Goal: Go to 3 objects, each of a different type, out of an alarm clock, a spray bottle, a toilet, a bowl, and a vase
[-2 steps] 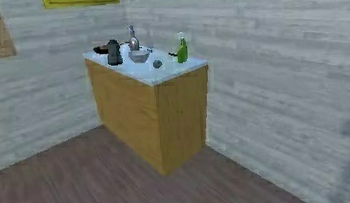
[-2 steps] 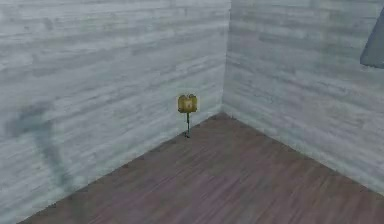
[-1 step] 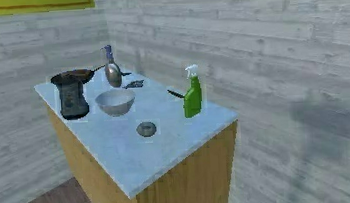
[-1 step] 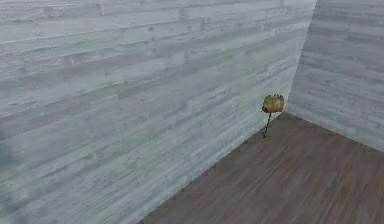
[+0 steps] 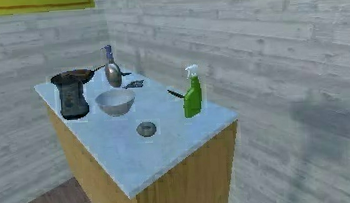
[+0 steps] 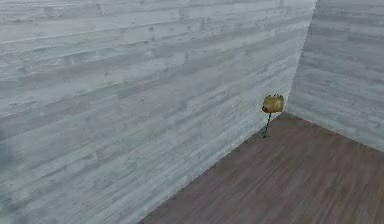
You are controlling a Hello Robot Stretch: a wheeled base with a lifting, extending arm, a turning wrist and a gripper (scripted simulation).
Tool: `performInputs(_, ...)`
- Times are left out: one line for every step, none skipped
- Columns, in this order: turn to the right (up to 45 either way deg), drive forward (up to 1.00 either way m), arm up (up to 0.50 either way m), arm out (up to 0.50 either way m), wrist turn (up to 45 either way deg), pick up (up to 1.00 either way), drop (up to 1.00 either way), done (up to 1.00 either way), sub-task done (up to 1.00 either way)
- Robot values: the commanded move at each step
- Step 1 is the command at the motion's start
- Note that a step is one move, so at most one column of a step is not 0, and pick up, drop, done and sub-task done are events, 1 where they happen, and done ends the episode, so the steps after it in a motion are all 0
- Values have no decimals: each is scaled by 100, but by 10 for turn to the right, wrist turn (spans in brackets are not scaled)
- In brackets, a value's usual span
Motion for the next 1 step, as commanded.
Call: performInputs(-450,0,0,0,0,0,0,0,0)
